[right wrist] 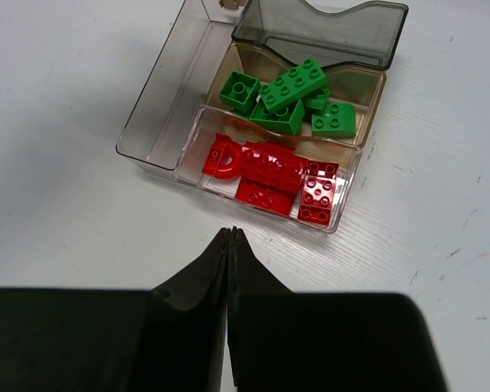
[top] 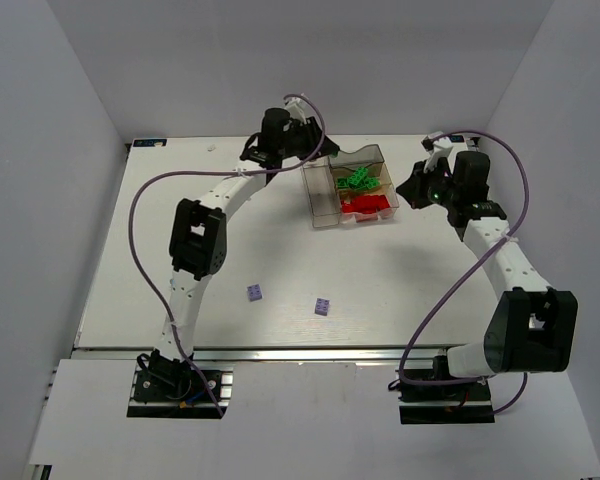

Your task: Sort the legos into containers by color

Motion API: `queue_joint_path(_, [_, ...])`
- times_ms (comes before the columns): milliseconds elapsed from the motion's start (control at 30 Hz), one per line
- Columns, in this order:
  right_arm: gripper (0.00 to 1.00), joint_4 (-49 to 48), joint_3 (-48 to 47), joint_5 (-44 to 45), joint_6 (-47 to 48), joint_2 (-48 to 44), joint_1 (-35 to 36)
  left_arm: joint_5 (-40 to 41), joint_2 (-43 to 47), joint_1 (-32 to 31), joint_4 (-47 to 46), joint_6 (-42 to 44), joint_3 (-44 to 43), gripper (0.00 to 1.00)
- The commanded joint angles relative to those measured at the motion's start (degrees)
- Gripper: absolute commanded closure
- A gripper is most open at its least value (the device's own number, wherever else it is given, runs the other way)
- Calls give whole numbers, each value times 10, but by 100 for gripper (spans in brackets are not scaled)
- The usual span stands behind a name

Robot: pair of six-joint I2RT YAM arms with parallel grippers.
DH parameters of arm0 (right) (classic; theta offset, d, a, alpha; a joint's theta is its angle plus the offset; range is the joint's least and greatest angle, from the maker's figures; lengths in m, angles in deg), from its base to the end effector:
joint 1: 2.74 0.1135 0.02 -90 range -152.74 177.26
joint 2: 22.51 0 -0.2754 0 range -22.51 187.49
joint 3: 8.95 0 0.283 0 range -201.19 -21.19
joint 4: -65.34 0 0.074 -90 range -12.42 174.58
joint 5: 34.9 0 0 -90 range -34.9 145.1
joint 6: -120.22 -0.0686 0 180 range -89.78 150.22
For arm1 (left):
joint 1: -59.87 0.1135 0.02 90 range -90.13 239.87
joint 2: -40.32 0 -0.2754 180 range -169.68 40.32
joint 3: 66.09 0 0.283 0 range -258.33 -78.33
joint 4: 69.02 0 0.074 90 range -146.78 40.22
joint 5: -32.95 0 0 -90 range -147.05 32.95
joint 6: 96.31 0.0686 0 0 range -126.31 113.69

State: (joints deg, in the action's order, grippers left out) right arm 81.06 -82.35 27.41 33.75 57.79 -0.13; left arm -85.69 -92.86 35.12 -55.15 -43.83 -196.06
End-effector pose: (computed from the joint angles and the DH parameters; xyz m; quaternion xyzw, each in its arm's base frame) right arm 0.3771 0.0491 0.2991 -0.1758 0.7996 0.1948 0.5402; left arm 0.5486 -0.2891 0.2591 0.0594 0.7908 -0.4680 0.3900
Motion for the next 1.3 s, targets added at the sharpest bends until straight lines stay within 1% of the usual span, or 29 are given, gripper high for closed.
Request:
queue_joint_path(0, [100, -8, 12, 12, 1, -31, -4, 50, -45, -14, 26, -5, -72, 94])
queue_joint_path(67, [100, -10, 22, 13, 1, -43, -4, 59, -65, -20, 21, -28, -101, 92])
queue_joint_path(200, [100, -16, 35, 15, -1, -54, -5, 71, -88, -31, 5, -45, -112, 88])
queue_joint_path(300, [100, -16, 40, 15, -3, -58, -6, 73, -101, -43, 10, -46, -123, 82])
queue_joint_path(433, [100, -16, 42, 9, -5, -60, -4, 80, -109, -54, 21, -42, -123, 71])
queue_joint_path(533, [100, -16, 42, 7, -5, -60, -3, 89, -111, -60, 30, -41, -123, 65])
queue_joint_path(567, [100, -16, 42, 6, -5, -61, -3, 92, -112, -60, 36, -41, -123, 61])
queue_joint_path(733, [99, -15, 45, 5, -5, -65, -4, 97, -116, -65, 51, -41, -123, 54])
queue_joint_path(867, [98, -15, 50, 3, -5, -70, -3, 103, -115, -65, 61, -36, -123, 50])
queue_joint_path(900, [98, -16, 51, 3, -6, -72, -3, 106, -115, -65, 62, -36, -123, 47])
queue_joint_path(1133, [97, -16, 55, 1, -3, -79, -4, 120, -109, -65, 58, -34, -128, 47])
queue_joint_path(1200, [96, -16, 56, 0, 3, -80, -3, 122, -103, -65, 51, -34, -133, 47])
queue_joint_path(1267, [92, -14, 57, -4, 8, -81, -5, 127, -89, -65, 41, -33, -137, 47])
